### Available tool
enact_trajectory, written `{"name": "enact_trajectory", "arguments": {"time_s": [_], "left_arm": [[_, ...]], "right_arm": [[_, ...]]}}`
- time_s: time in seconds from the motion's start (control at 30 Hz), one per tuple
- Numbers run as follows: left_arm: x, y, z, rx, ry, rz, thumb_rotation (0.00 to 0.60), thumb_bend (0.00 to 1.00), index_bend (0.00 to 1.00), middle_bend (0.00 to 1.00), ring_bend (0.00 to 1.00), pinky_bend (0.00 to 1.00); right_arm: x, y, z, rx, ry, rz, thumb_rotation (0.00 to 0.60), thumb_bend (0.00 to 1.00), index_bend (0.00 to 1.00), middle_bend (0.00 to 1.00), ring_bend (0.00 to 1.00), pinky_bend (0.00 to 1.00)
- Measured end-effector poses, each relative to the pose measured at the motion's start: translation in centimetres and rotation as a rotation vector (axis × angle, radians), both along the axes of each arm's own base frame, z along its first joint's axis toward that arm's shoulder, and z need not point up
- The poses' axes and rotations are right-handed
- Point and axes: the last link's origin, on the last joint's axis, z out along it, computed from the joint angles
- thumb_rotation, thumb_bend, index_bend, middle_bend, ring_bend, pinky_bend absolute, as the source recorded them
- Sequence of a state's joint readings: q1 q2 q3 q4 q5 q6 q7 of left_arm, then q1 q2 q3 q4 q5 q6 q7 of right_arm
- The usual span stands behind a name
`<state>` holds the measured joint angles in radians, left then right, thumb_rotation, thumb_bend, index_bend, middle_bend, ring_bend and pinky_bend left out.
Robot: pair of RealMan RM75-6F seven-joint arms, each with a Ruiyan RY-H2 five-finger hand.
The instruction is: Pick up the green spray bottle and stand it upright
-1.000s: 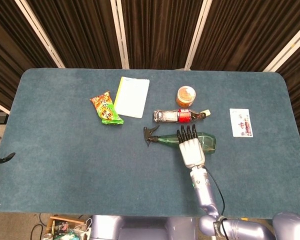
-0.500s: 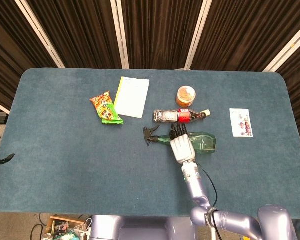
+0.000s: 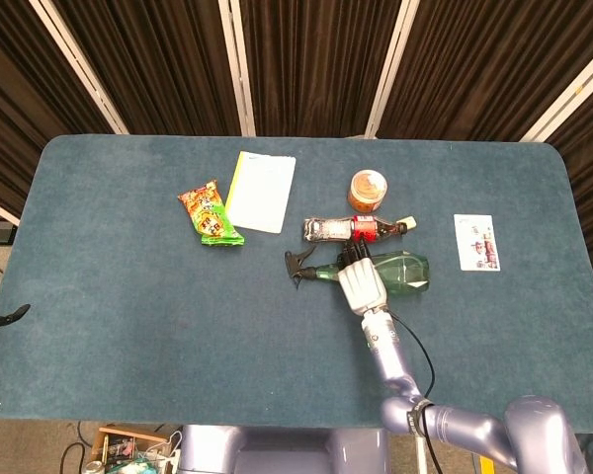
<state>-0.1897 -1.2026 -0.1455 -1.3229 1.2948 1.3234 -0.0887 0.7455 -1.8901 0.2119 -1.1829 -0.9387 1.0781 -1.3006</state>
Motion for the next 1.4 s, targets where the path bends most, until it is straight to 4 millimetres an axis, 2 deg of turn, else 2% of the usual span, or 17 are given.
{"name": "enact_trajectory", "arguments": {"time_s": [0.53,0.77,1.07,1.27,1.4], "left_arm": [[0.5,-0.4,0.1,0.003,-0.01,-0.027,0.6,0.11,0.0,0.0,0.0,0.09],[0.6,-0.6,0.1,0.002,-0.016,-0.035,0.6,0.11,0.0,0.0,0.0,0.09],[1.0,-0.8,-0.2,-0.024,-0.038,-0.058,0.6,0.11,0.0,0.0,0.0,0.09],[1.1,-0.7,-0.4,-0.038,-0.037,-0.062,0.6,0.11,0.0,0.0,0.0,0.09],[1.2,-0.7,-0.5,-0.05,-0.052,-0.066,0.6,0.11,0.0,0.0,0.0,0.09]], "right_arm": [[0.7,0.8,3.0,-0.102,-0.055,0.127,0.6,0.55,0.93,0.23,0.0,0.0],[1.7,1.0,5.5,-0.113,-0.203,0.123,0.6,0.54,0.93,0.24,0.0,0.01],[2.0,0.5,10.9,-0.145,-0.586,0.06,0.6,0.53,0.94,0.24,0.0,0.01],[1.7,0.5,14.6,-0.145,-0.976,-0.026,0.6,0.53,0.94,0.23,0.0,0.0],[0.7,0.6,17.2,-0.164,-1.27,-0.074,0.6,0.53,0.94,0.23,0.0,0.0]]}}
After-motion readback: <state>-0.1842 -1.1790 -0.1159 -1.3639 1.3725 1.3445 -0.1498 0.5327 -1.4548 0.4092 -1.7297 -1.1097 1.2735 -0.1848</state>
